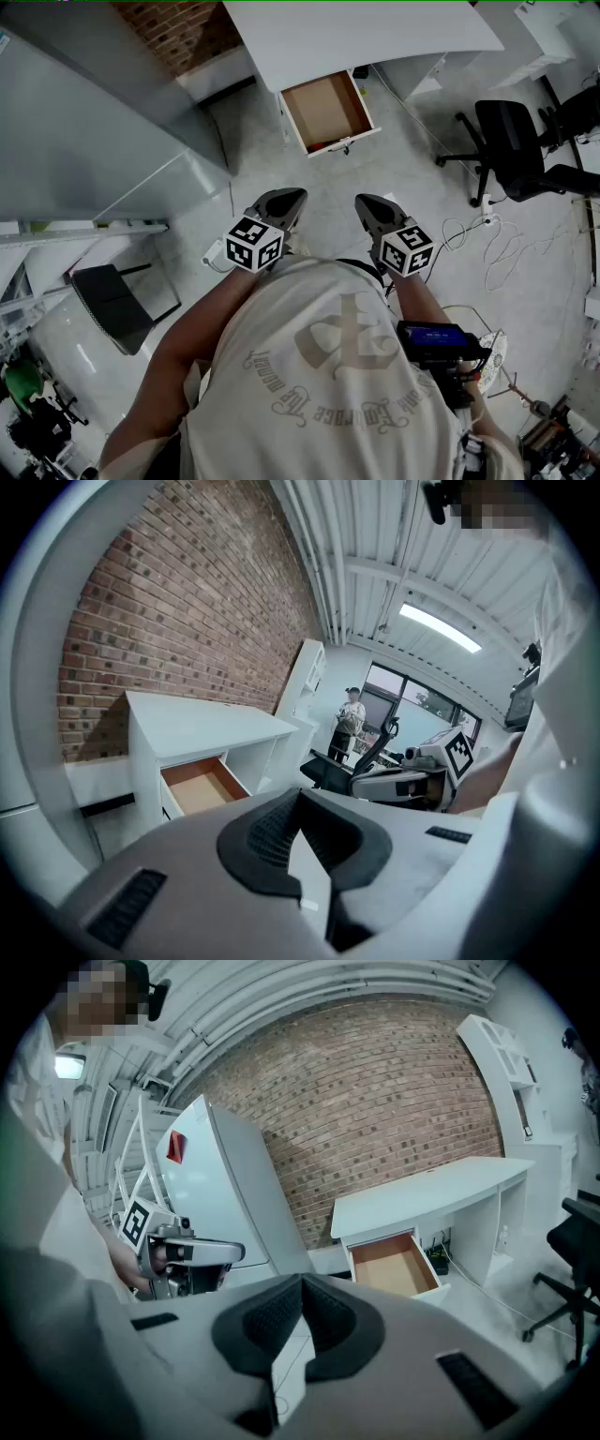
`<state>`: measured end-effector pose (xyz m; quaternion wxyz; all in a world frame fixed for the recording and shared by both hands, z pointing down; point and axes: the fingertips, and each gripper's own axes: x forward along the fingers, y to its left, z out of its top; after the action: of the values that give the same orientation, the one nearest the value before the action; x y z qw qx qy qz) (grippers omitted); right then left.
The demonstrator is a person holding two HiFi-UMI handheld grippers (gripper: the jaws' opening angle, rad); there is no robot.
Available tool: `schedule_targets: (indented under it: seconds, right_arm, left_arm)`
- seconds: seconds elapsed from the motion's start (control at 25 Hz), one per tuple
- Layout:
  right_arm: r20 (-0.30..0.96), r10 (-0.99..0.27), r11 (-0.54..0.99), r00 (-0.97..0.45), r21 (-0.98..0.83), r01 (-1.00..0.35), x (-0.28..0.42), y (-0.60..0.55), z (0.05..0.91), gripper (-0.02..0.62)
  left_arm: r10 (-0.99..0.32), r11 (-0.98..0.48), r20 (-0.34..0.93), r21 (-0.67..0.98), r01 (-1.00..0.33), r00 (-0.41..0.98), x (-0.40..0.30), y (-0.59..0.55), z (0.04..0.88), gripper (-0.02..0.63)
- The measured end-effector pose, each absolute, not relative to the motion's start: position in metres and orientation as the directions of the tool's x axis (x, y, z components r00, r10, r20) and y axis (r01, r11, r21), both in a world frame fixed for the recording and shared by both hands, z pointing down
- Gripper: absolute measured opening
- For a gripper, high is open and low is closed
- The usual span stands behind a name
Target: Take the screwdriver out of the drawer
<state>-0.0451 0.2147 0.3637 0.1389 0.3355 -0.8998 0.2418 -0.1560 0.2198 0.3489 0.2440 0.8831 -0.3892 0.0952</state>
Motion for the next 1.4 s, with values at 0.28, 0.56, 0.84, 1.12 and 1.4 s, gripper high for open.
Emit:
schedule_targets:
  seconds: [0.28, 0.56, 0.84, 1.12, 1.4]
  right_arm:
    - [0.401, -0.548, 0.659, -0.734, -0.333, -0.675, -0.026, 0.232, 0.353, 0.023]
    - [0.403, -0.575, 0.643, -0.712, -0.314, -0.698, -0.01, 0.243, 0.35, 0.023]
    - [0.397, -0.581, 0.641, -0.71, -0.314, -0.7, -0.013, 0.242, 0.349, 0.023]
    - [0.404, -0.587, 0.629, -0.701, -0.318, -0.71, -0.018, 0.231, 0.347, 0.023]
    - [0.416, -0.58, 0.625, -0.7, -0.323, -0.71, -0.028, 0.208, 0.351, 0.023]
  left_arm:
    - [-0.642, -0.584, 0.35, 0.353, -0.731, 0.682, -0.135, 0.231, 0.342, 0.021]
    - [-0.647, -0.591, 0.338, 0.345, -0.729, 0.684, -0.13, 0.245, 0.335, 0.021]
    - [-0.667, -0.58, 0.327, 0.336, -0.742, 0.669, -0.139, 0.247, 0.33, 0.021]
    - [-0.674, -0.569, 0.326, 0.342, -0.748, 0.663, -0.15, 0.239, 0.328, 0.021]
    - [-0.669, -0.575, 0.328, 0.341, -0.744, 0.667, -0.158, 0.22, 0.333, 0.021]
